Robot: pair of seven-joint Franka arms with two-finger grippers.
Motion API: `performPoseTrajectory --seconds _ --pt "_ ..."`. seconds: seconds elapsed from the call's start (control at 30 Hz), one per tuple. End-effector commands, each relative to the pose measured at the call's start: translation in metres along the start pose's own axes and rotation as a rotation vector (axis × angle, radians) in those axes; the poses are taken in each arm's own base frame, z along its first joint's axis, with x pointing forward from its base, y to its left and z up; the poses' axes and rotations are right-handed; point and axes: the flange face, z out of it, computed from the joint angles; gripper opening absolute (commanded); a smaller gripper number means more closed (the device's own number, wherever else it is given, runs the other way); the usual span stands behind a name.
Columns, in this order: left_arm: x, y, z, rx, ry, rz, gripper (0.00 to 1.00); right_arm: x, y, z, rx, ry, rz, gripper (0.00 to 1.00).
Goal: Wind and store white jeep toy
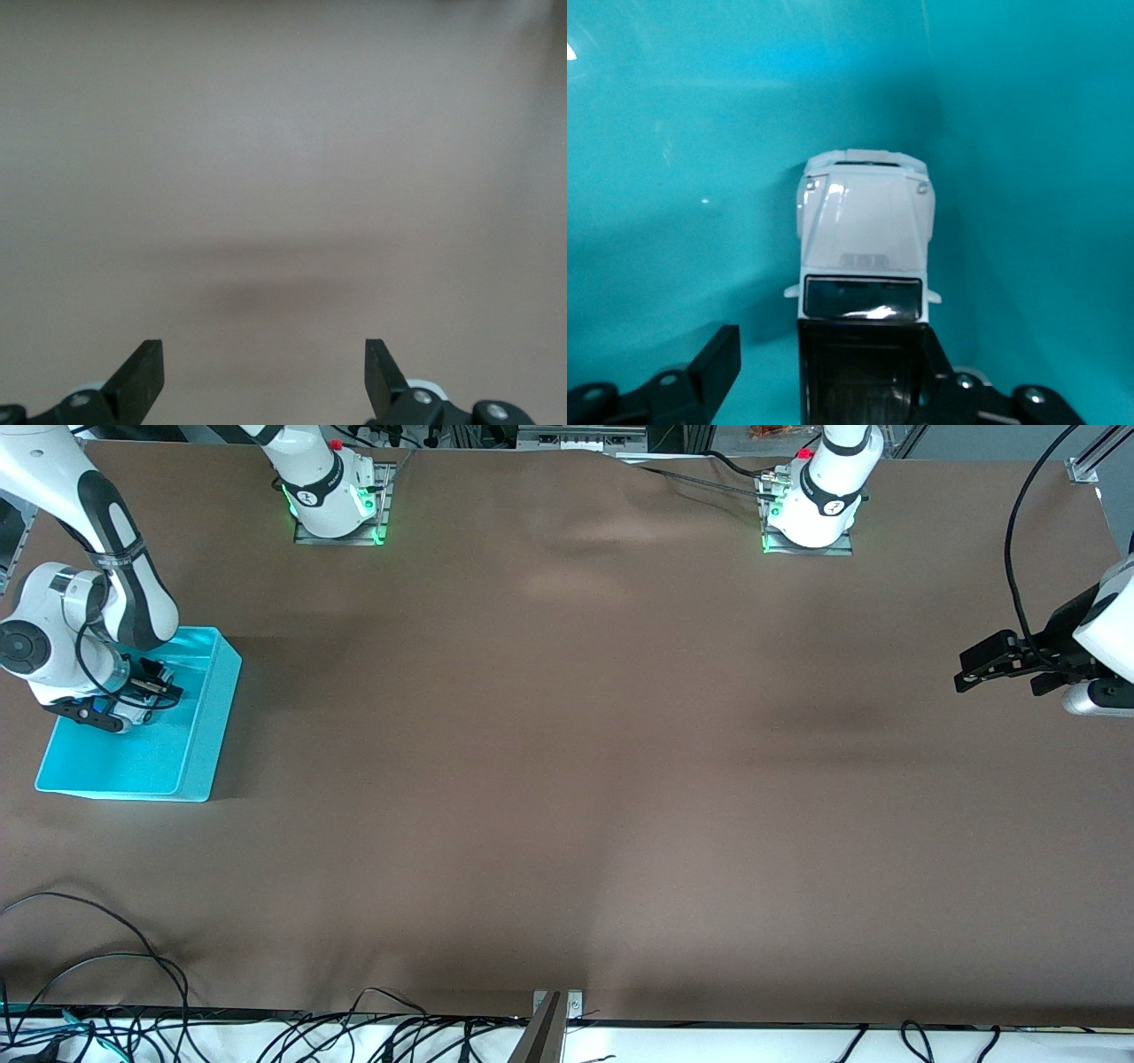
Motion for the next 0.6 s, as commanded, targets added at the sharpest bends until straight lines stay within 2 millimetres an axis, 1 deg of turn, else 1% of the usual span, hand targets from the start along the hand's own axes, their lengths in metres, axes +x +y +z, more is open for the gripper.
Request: performPoseTrajectory --seconds 0.0,0.27,0.33,0.43,0.53,0.57 --pt "-0.002 0.0 -0.004 -0.015 -0.005 0.011 1.0 -0.002 -0.017 -0.02 -0.014 -0.022 0.023 1.0" --pt "-0.002 0.0 -0.003 -0.015 -0.007 0.011 1.0 -0.012 -0.039 -0.076 -0.021 -0.034 -0.022 1.0" --pt "-0.002 0.0 -0.004 -0.015 -0.005 0.011 1.0 -0.015 -0.038 -0.094 -0.022 -0.026 -0.022 1.0" --pt "-0.002 0.0 -0.003 -0.015 -0.007 0.011 1.0 -0.02 -0.033 -0.112 -0.012 -0.025 -0.005 1.0" --pt "-0.002 0.0 -0.003 -0.015 -0.007 0.011 1.0 -0.02 -0.025 -0.132 0.046 0.002 0.04 1.0" --pt "-0.002 0.0 -0.003 -0.015 -0.007 0.011 1.0 -0.018 -0.023 -0.142 0.07 0.015 0.057 1.0"
